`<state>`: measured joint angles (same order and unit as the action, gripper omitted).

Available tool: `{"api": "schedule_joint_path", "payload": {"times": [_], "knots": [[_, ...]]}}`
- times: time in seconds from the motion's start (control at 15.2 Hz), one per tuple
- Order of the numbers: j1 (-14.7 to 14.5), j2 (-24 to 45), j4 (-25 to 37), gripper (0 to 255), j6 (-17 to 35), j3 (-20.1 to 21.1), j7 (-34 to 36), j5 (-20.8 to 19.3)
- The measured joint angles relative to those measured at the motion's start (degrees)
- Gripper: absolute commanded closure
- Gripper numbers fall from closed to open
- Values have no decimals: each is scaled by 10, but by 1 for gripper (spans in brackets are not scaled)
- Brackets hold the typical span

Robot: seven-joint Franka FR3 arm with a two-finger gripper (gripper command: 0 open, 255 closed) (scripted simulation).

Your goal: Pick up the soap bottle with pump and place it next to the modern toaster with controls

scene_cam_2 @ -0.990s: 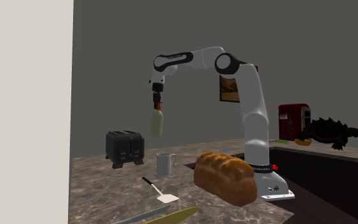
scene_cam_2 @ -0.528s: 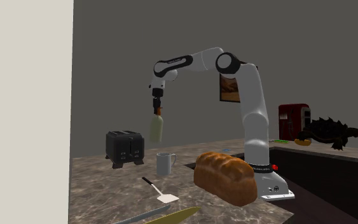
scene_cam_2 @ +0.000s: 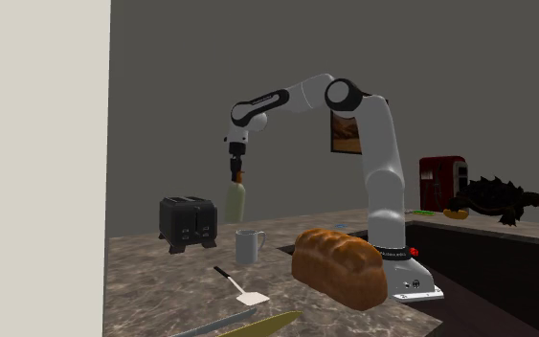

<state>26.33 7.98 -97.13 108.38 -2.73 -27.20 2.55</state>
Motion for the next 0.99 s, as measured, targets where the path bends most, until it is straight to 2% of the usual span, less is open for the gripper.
{"api": "schedule_joint_path", "payload": {"times": [0.99], "knots": [[1, 22, -85, 255, 107, 0, -6, 3]]}}
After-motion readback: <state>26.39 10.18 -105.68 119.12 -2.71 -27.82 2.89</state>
